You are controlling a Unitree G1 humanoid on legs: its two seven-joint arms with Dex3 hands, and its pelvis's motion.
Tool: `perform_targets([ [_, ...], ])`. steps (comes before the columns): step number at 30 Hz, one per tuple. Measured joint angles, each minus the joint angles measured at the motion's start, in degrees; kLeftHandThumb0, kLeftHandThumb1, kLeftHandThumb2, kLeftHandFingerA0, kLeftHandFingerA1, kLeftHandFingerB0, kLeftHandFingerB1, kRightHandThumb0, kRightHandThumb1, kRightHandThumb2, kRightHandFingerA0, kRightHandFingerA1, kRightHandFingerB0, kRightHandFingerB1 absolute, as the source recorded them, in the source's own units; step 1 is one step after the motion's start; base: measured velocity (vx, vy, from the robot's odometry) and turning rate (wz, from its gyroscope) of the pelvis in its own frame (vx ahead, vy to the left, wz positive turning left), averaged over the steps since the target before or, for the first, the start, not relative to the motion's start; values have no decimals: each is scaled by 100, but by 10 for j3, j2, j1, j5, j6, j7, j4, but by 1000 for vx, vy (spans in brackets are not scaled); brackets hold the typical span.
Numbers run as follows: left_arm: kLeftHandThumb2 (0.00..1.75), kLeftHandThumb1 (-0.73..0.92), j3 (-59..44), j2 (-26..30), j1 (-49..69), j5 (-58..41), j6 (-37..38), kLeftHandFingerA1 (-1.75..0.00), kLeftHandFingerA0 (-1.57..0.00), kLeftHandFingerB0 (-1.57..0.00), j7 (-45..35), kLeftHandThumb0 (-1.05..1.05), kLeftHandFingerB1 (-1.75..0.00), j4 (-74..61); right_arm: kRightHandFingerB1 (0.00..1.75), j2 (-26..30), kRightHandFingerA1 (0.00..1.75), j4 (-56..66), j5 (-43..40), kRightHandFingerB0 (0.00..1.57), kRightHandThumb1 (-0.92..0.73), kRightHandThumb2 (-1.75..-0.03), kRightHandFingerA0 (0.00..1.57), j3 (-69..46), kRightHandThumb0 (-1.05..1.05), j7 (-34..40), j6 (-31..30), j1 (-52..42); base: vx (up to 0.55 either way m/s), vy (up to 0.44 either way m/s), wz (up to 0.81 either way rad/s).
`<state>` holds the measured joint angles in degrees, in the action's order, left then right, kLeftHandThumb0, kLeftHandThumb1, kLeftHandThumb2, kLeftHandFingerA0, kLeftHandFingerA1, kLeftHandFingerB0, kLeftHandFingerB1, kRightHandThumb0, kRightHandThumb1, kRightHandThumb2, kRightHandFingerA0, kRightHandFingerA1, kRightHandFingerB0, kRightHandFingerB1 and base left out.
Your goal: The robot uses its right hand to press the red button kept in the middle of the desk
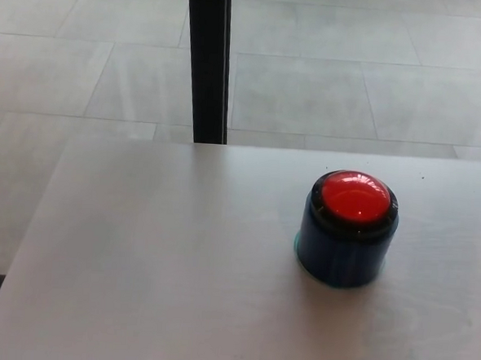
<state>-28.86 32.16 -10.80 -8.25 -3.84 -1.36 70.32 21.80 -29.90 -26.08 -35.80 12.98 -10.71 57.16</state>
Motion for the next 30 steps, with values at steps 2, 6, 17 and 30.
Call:
perform_targets([
  [2,128,92,0,0,-2,-2,0,-96,-51,-30,-1,-75,-78,-1,146,-19,175,-7,2,84,-43,-136,96,36,-11,-15,-2,1,0,0,0],
  [6,118,92,0,0,-3,-5,0,-119,-37,-24,-1,-74,-90,0,147,-55,175,-5,14,84,-44,-137,97,113,-10,-35,-4,0,0,0,0],
  [17,118,92,5,1,-5,-13,0,-117,-33,-17,-1,-74,-86,0,151,-131,175,-22,66,76,-53,-121,91,287,-15,-100,-16,-37,0,0,0],
  [30,117,92,8,4,-7,-18,0,-118,-34,-23,-2,-73,-89,5,157,-160,175,-77,105,79,-58,-115,92,330,-16,-139,-20,-31,0,0,0],
])
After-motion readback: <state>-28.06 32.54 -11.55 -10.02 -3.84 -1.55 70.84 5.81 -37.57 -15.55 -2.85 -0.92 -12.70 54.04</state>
